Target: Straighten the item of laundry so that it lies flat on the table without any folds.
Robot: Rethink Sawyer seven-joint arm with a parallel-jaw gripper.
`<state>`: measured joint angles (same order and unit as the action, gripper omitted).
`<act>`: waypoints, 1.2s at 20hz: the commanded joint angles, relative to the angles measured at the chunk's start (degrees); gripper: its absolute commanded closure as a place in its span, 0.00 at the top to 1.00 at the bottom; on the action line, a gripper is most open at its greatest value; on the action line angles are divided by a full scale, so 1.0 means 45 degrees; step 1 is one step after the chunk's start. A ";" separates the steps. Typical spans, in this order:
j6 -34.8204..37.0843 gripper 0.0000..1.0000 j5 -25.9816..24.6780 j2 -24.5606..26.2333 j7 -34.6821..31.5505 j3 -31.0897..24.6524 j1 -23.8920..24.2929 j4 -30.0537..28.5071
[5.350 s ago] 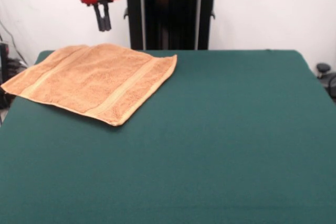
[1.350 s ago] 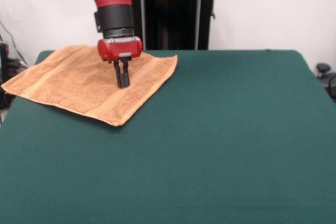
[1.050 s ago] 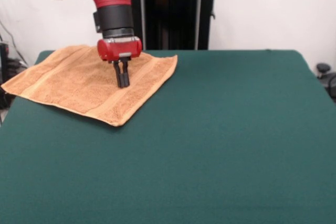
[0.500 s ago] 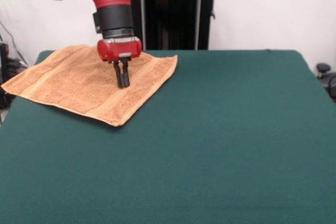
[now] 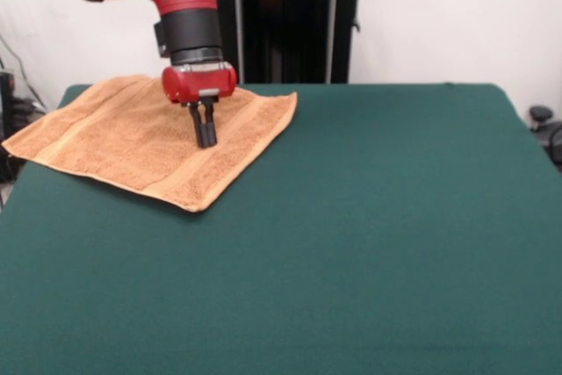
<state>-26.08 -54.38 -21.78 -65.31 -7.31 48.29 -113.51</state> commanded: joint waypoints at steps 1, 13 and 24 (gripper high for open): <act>0.0577 0.00 0.0077 0.1636 -0.3051 -0.2573 -0.0545 0.2533; 0.0145 0.00 0.0464 0.2240 -0.3148 -0.2781 -0.0943 0.3034; -0.0354 0.00 0.0037 0.2558 -0.3876 -0.3643 -0.0650 0.3095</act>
<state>-30.64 -55.04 -19.58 -65.31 -7.70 49.54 -112.82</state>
